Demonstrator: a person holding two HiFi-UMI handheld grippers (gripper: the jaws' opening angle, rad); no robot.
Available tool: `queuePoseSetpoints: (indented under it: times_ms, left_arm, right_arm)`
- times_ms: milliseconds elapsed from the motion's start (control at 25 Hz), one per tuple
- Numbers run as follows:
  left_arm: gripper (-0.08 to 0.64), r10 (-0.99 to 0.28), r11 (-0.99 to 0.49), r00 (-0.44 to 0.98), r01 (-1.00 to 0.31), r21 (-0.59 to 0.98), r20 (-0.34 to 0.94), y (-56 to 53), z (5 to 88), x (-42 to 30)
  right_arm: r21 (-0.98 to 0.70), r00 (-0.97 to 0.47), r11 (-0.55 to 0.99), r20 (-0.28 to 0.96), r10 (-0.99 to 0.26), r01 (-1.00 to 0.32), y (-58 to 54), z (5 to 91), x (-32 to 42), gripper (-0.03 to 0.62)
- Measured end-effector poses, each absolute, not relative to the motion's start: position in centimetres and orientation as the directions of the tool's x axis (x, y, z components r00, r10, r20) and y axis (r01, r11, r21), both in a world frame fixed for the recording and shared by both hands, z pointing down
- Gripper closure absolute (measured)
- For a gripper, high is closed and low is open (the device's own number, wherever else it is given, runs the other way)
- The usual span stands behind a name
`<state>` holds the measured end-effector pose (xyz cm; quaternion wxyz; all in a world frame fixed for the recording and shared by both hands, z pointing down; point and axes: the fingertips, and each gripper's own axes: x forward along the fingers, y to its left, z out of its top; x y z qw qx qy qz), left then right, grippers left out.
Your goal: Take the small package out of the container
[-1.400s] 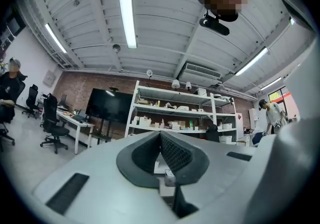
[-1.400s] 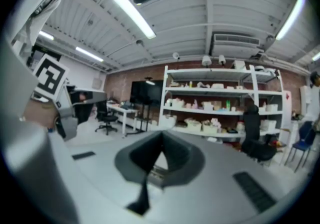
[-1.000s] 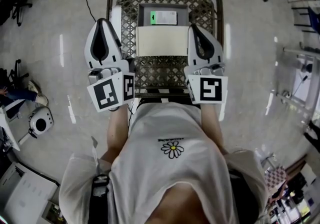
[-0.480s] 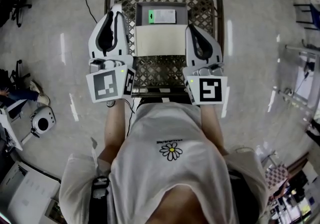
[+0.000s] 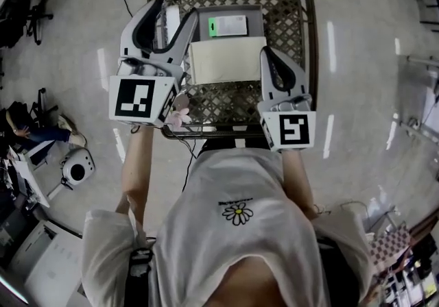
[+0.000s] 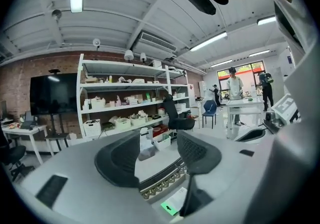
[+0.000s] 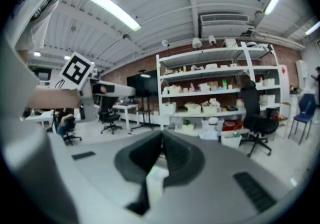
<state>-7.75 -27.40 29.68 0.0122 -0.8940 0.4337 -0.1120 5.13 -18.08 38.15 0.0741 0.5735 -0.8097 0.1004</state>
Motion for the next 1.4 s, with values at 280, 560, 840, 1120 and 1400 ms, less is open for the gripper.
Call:
queuePoseSetpoints:
  times_ms: [280, 560, 840, 1120, 1400]
  left_arm:
    - [0.290, -0.712, -0.700, 0.655, -0.687, -0.194, 0.252, -27.8, 29.5, -5.2]
    - [0.265, -0.571, -0.820, 0.720, -0.483, -0.306, 0.394, -28.3, 29.1, -2.7]
    - [0.259, -0.374, -0.926, 0.686, -0.248, -0.283, 0.624, -29.4, 37.1, 0.0]
    - [0.258, -0.197, -0.980, 0.554, -0.105, -0.167, 0.809, -29.4, 46.7, 0.1]
    - [0.256, -0.043, -0.998, 0.448, 0.015, -0.056, 0.893, -28.6, 54.5, 1.0]
  right_arm:
    - [-0.088, -0.326, 0.314, 0.228, -0.918, -0.945, -18.3, 38.7, 6.2, 0.561]
    - [-0.085, -0.335, 0.325, 0.235, -0.912, -0.942, -18.7, 39.0, 6.9, 0.561]
    - [-0.094, -0.362, 0.350, 0.247, -0.899, -0.932, -18.6, 39.6, 6.5, 0.561]
    - [-0.111, -0.373, 0.356, 0.282, -0.884, -0.928, -18.8, 41.3, 6.8, 0.561]
    - [-0.146, -0.379, 0.350, 0.329, -0.865, -0.925, -19.0, 43.4, 6.9, 0.561]
